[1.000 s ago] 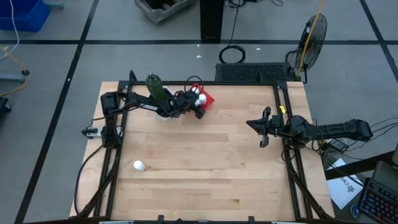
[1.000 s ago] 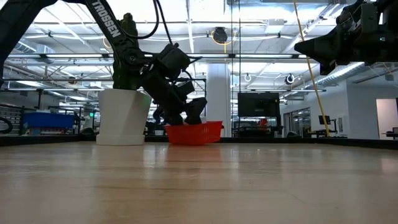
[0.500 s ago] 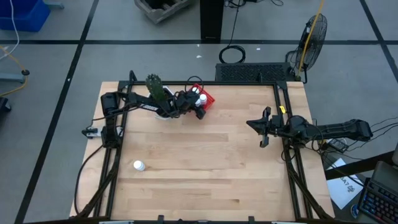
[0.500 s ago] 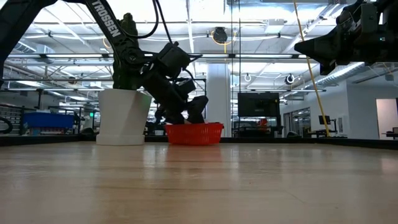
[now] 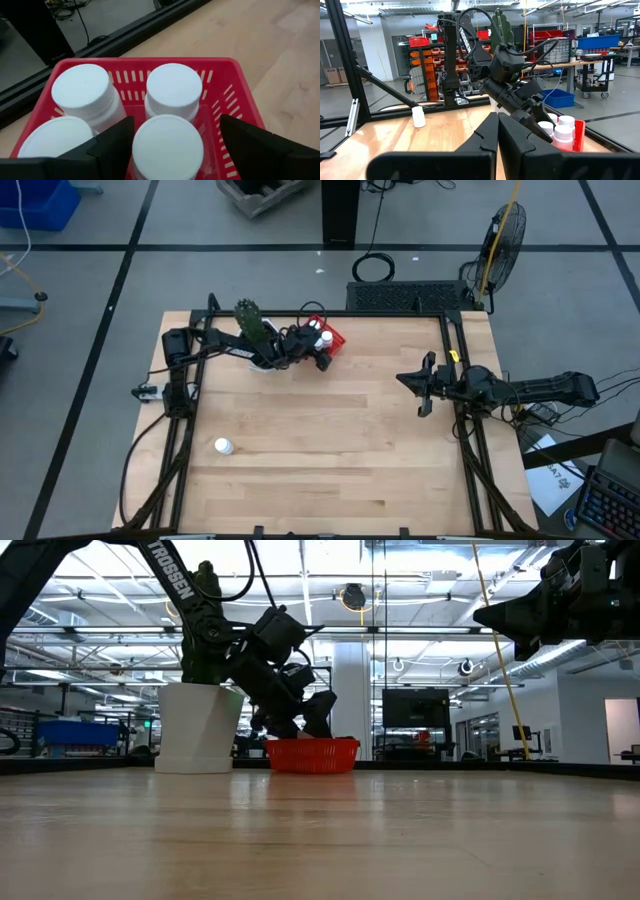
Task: Pick and place pill bottles into a basket
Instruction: Put the right white pill bottle into the red bin, then put the white pill bottle into the red bin
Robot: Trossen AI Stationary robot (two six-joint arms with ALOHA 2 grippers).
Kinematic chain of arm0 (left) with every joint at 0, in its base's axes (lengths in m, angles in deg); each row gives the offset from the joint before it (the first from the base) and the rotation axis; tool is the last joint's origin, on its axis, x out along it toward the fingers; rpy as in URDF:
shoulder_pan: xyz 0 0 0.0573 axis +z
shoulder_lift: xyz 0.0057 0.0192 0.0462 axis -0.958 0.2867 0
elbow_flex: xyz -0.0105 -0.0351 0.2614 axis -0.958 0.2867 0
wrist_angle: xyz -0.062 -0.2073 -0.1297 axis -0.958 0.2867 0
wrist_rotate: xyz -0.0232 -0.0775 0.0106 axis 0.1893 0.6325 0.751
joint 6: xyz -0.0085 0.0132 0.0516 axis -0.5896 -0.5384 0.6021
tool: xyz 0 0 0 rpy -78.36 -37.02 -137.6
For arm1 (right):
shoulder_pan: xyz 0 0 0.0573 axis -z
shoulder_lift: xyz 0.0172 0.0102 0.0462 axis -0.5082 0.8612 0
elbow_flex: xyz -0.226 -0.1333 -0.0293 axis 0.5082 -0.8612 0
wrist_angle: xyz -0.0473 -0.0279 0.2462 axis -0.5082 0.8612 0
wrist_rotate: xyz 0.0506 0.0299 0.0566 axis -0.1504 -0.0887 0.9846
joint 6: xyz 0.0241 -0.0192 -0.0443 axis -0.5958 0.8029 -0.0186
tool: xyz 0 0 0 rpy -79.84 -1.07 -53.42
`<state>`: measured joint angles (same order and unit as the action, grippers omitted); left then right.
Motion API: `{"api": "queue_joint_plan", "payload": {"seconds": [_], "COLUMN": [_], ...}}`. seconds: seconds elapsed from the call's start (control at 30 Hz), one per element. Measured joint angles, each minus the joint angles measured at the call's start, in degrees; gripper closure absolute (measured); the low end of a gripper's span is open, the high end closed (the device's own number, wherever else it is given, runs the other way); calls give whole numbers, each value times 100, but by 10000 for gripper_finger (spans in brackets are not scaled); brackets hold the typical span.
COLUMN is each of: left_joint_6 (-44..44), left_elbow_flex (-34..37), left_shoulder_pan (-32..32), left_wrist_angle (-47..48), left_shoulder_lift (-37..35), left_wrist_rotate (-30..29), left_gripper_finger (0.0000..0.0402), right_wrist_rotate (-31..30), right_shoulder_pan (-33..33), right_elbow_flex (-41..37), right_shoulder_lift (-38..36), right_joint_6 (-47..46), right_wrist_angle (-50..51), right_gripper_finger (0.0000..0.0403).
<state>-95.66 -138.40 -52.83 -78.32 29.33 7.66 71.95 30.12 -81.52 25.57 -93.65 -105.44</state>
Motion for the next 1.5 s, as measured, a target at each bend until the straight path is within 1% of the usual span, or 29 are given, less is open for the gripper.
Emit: {"api": "queue_joint_plan", "payload": {"seconds": [0.17, 0.47, 0.57, 0.63, 0.73, 0.83, 0.97, 1.07, 1.17, 1.27, 1.37, 1.5], "left_joint_6": [66, 139, 142, 144, 160, -75, -732, -1551, -2583, -3536, -4325, -4908], "left_elbow_flex": [-6, -7, -7, -4, -4, -3, -2, -2, -3, 8, -5, 2], "left_shoulder_pan": [-2, -154, -355, -555, -987, -1549, -2450, -3144, -3813, -4481, -5066, -5590], "left_wrist_angle": [-2, 588, 1137, 1675, 2629, 3545, 4444, 4952, 5650, 6382, 6753, 7233], "left_shoulder_lift": [-120, -918, -1230, -1446, -1836, -2212, -2604, -2758, -2881, -2863, -2894, -2946], "left_wrist_rotate": [-3, 28, 209, 269, 262, 242, -5, -196, -286, -434, -450, -448], "left_gripper_finger": [103, 103, 103, 103, 103, 103, 103, 103, 106, 119, 138, 159], "right_wrist_rotate": [0, -2, -2, -2, -2, -2, -3, -2, -2, -2, -2, -2], "right_shoulder_pan": [2, 1, 2, 1, 0, 0, 0, 0, 1, 1, 0, 0], "right_elbow_flex": [-2, 0, -2, -2, -1, 0, -1, -1, 0, 0, -2, 0], "right_shoulder_lift": [-1, 1, -2, -2, -2, 0, -1, 1, 1, -2, 1, 0], "right_joint_6": [0, 0, 0, 0, 0, 0, 0, 0, 0, 0, 0, 0], "right_wrist_angle": [0, 3, 2, 0, 0, 2, 2, 4, 11, 5, 7, 6], "right_gripper_finger": [399, 399, 399, 399, 399, 399, 399, 399, 399, 399, 399, 399]}}
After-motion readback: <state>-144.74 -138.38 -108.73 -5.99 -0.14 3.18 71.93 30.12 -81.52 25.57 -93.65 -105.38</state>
